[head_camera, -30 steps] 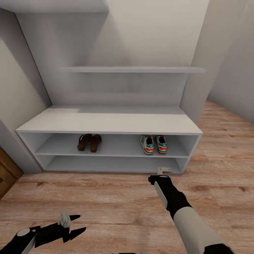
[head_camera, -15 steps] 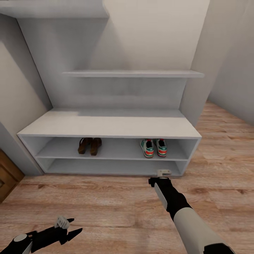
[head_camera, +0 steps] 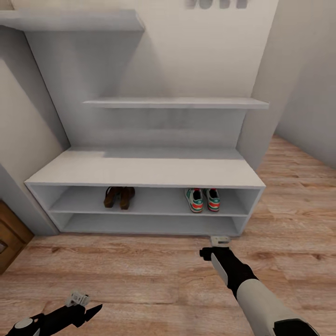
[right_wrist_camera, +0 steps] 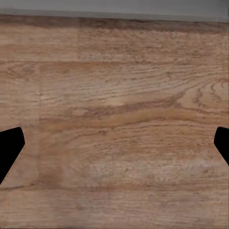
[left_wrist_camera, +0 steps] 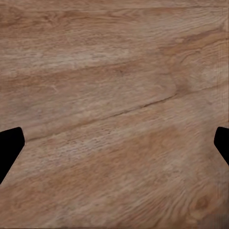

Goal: Pick up the two gym shoes and the two sandals from the corridor floor and place them onto the hallstand (shoe rack) in the corridor, making sure they are on the rack and not on the floor. Arrange them so the two gym shoes are next to each other and the two sandals are next to each other.

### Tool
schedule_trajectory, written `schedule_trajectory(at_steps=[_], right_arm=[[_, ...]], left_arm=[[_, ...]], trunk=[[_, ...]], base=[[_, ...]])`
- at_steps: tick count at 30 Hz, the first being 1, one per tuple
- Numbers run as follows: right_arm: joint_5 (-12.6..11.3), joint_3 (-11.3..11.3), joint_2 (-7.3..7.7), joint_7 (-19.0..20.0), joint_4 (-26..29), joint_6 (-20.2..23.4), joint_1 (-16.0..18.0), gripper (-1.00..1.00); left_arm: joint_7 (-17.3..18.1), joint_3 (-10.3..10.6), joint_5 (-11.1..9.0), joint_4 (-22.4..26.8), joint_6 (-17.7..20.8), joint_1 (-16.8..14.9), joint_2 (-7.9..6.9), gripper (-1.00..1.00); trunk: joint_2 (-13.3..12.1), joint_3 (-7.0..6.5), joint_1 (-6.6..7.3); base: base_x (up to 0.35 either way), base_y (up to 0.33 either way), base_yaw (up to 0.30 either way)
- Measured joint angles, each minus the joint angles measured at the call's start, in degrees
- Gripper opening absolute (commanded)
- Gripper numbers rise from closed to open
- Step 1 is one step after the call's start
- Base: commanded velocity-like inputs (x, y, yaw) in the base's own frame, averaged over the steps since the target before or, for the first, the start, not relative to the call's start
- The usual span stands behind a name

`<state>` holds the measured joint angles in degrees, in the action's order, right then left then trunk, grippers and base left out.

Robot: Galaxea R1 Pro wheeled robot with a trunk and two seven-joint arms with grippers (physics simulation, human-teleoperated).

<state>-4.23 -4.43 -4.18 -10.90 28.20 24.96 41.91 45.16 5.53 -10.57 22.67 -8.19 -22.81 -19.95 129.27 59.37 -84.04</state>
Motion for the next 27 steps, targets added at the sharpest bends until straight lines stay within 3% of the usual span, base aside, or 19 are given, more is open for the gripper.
schedule_trajectory(at_steps=[3, 5, 8, 9, 12, 13, 15, 17, 19, 21, 27], right_arm=[[0.08, 0.01, 2.03, 7.72, -3.91, -3.42, 0.00, 1.00], [0.20, 0.00, 4.33, 15.98, -8.70, -7.58, -0.01, 1.00], [0.22, 0.05, 6.26, 21.81, -12.67, -11.18, 0.00, 1.00], [0.35, -0.03, 8.16, 26.31, -16.61, -15.08, -0.01, 1.00], [0.34, -0.08, 10.00, 29.59, -20.73, -19.62, 0.00, 1.00], [0.51, -0.20, 11.66, 31.81, -24.20, -24.97, -0.35, 1.00], [0.49, -0.18, 12.36, 32.51, -25.16, -27.40, -1.36, 1.00], [0.46, -0.45, 13.01, 33.92, -26.18, -32.97, -6.16, 1.00], [0.39, -0.35, 13.11, 34.66, -26.34, -35.55, -7.97, 1.00], [0.56, -0.60, 13.26, 38.16, -26.60, -42.64, -11.36, 1.00], [0.50, -0.57, 12.86, 41.18, -26.66, -46.35, -15.78, 1.00]], left_arm=[[-2.42, -0.08, -0.24, -1.56, -2.27, 0.00, 0.10, 1.00], [-4.64, -0.10, -0.44, -3.45, -4.56, 0.01, 0.31, 1.00], [-5.72, -0.12, -0.58, -4.93, -5.60, 0.00, 0.52, 1.00], [-6.26, -0.14, -0.67, -6.00, -6.12, 0.02, 0.64, 1.00], [-6.61, -0.17, -0.84, -6.78, -6.42, 0.00, 0.74, 1.00], [-6.81, -0.23, -1.02, -7.30, -6.59, 0.01, 0.81, 1.00], [-6.87, -0.26, -1.08, -7.49, -6.64, 0.00, 0.87, 1.00], [-6.94, -0.31, -1.12, -7.89, -6.71, 0.01, 1.43, 1.00], [-6.96, -0.37, -1.06, -8.00, -6.75, 0.00, 1.77, 1.00], [-7.00, -0.44, -0.95, -8.30, -6.79, 0.01, 2.36, 1.00], [-7.05, -0.47, -0.87, -9.49, -6.80, 0.00, 2.68, 1.00]], trunk=[[-1.20, -0.54, 0.66], [-2.01, -0.89, 1.10], [-3.21, -1.43, 1.76], [-3.61, -1.61, 1.97], [-4.81, -2.15, 2.64], [-5.21, -2.32, 2.85], [-6.01, -2.69, 3.29], [-6.82, -3.04, 3.73], [-7.62, -3.41, 4.17], [-8.42, -3.76, 4.61], [-10.83, -4.84, 5.93]], base=[[0.000, 0.000, 0.000], [0.000, 0.000, 0.000], [0.000, 0.000, 0.000], [0.000, 0.000, 0.000], [0.000, 0.000, 0.000], [0.000, 0.000, 0.000], [0.000, 0.000, 0.000], [0.000, 0.000, 0.000], [0.000, 0.000, 0.000], [0.000, 0.000, 0.000], [0.000, 0.000, 0.000]])
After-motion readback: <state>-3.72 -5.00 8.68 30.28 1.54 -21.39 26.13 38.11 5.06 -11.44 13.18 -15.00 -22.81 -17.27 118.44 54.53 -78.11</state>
